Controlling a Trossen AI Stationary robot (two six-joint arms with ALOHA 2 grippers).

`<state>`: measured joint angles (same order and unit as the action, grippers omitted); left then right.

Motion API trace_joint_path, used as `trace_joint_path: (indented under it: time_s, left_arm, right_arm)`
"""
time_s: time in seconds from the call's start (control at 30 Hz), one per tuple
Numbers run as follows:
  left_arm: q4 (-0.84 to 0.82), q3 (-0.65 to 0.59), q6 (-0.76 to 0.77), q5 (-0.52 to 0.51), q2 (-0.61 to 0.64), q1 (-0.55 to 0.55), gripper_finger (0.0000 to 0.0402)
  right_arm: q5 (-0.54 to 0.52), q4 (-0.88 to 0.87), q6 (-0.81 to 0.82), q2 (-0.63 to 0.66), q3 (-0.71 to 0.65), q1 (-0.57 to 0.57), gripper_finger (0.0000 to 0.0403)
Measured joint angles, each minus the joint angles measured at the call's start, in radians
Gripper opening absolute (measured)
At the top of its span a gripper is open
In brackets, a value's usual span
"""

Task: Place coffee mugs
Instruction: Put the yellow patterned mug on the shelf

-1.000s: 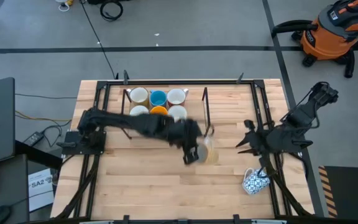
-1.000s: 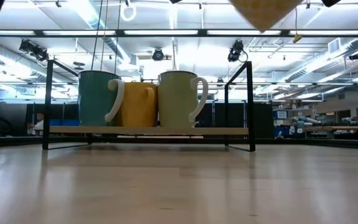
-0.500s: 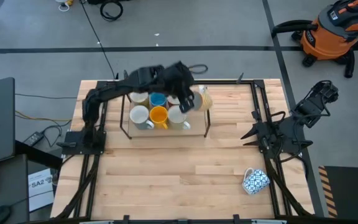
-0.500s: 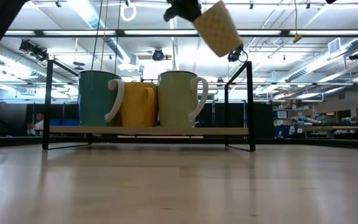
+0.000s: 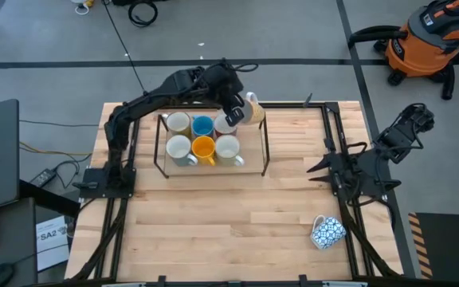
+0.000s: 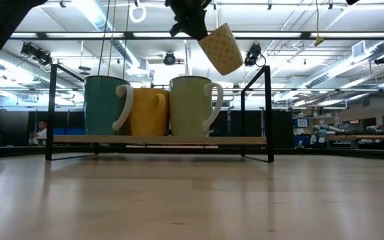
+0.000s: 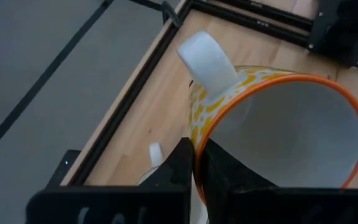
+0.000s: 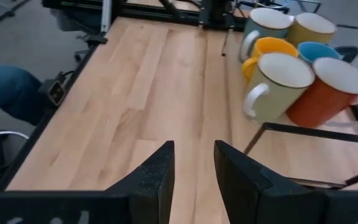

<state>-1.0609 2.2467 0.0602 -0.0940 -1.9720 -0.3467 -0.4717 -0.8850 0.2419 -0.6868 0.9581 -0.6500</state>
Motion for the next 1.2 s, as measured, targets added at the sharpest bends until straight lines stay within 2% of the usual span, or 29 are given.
trace_joint_path:
  time_s: [0.63,0.73,1.2]
  left_arm:
    - [-0.008,0.001,0.003,0.054,-0.061,-0.004,0.002]
    - [-0.051,-0.001,0.005,0.046,-0.088,-0.006,0.002]
    - [-0.039,-0.002,0.007,0.047,-0.148,-0.009,0.002]
  right_arm:
    - [0.027,0.014,-0.009,0.0,0.0,0.11,0.0118]
    - [0.028,0.014,-0.009,0.0,0.0,0.117,0.0118]
    - [0.029,0.014,-0.009,0.0,0.0,0.123,0.0118]
